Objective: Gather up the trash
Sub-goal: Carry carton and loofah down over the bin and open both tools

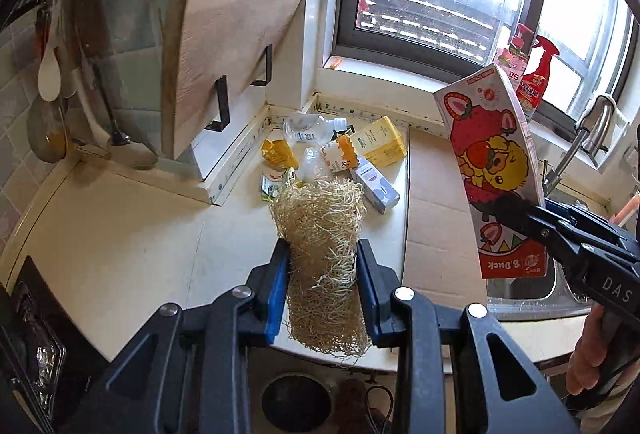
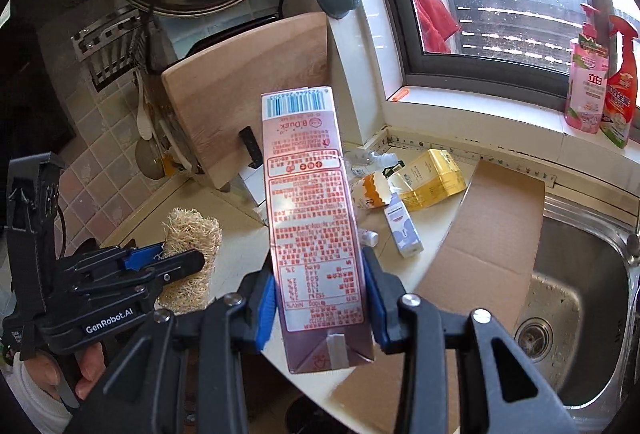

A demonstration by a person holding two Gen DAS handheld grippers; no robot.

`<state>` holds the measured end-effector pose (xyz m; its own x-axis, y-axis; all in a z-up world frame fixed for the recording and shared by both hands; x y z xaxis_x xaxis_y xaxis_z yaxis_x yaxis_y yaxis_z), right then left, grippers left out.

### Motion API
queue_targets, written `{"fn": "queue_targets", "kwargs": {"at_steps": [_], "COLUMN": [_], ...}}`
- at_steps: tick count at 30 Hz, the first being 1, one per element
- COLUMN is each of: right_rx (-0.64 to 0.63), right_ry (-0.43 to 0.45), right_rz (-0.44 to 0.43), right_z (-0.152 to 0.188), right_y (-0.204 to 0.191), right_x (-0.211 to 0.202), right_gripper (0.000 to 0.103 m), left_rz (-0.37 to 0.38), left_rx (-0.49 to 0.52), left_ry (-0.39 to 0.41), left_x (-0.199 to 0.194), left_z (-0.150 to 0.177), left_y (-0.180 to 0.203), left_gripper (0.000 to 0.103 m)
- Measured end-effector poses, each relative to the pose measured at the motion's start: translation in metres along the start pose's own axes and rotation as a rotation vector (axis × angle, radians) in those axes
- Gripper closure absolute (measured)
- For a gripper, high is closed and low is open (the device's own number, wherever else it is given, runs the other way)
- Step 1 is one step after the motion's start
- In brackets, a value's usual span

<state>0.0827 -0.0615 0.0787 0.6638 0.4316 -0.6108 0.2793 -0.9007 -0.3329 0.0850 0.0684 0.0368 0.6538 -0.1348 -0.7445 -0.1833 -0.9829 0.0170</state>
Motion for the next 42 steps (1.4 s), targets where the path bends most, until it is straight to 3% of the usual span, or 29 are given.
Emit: {"fn": "queue_targets", "kwargs": {"at_steps": [10,20,26,38,42], "right_rx": [0.015,0.056,0.121,0.249,0.283], "right_ry": [-0.043,-0.224,-0.395,-0.773,-0.861], "right_rz": [0.024,0.017,0.024,0.041,0.049], "right_z": [0.086,0.182,0.246,0.426,0.48], "right_y": [-0.074,-0.102,-0.089,-0.024,-0.005], "right_x": [-0.033,-0.009,0.041,0.184,0.226], "right_gripper": [0.065,0.065,0.065,0.065,0.065], "left_rz": [0.041,0.038,0.037,0.04,0.045], "left_rx": [0.021,0.059,0.06,0.01,0.007], "left_ry": [-0.022,-0.132,-0.235,-0.51,-0.561], "left_x": [-0.046,-0.027,0.019,0.177,0.222], "left_z": [0.085,0.168,0.233,0.404,0.442], "left_y": [-0.037,-0.05,-0.059,-0.069,-0.071], "left_gripper": [0.073,0.073,0.073,0.072,0.071]}}
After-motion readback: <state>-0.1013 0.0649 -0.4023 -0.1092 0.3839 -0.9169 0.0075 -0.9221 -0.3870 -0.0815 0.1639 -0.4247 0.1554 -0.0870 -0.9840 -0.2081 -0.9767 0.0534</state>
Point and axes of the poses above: each gripper's, at about its wrist camera, not at the fingertips, and x roughly the way its jaws point, y to its right, z to its underside, the point moved 4 cm from there along x, roughly the way its jaws point, and after that the axes turned 5 degrees about -z, right-handed, at the moved point
